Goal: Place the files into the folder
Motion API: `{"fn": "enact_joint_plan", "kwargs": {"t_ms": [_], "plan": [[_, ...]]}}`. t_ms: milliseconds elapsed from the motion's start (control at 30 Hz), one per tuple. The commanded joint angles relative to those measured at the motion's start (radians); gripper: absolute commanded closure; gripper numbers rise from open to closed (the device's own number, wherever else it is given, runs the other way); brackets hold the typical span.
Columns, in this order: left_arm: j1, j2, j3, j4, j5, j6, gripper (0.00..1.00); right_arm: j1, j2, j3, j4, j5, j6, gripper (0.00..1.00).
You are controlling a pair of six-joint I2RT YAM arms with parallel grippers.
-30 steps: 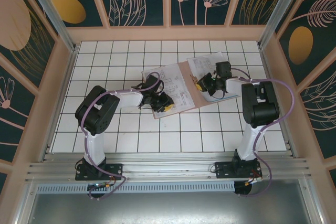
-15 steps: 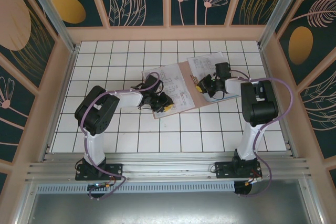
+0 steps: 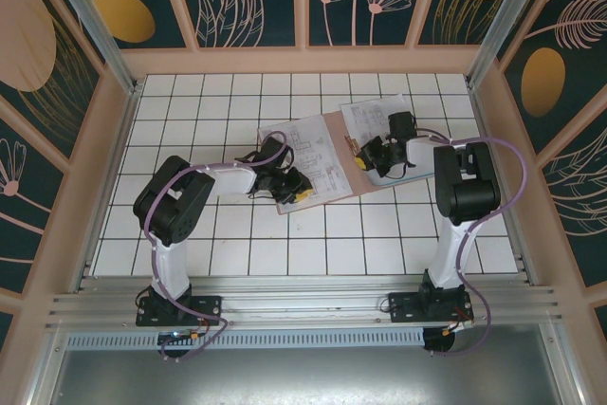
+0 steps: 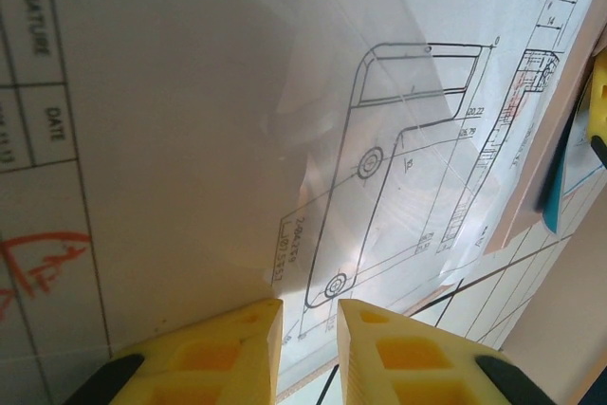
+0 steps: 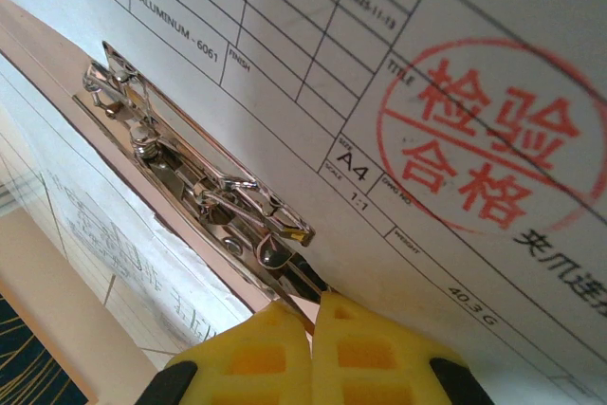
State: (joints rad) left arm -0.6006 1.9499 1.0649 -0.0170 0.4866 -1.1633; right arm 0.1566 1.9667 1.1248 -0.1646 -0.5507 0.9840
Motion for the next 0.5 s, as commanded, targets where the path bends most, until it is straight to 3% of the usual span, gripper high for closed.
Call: {"fn": "enact_joint_plan", "kwargs": {"t_ms": [0, 467], "plan": [[0.012, -0.011, -0.038, -0.066, -0.04, -0.018, 0.76, -0.046, 0.105, -0.044, -0.334, 0.245, 0.06, 1.0], [0.012, -0.025, -0.045, -0.011, -0.035, -0.035, 0.76, -0.04, 0.225, 0.118, -0.582, 0.284, 0.138, 1.0]]}}
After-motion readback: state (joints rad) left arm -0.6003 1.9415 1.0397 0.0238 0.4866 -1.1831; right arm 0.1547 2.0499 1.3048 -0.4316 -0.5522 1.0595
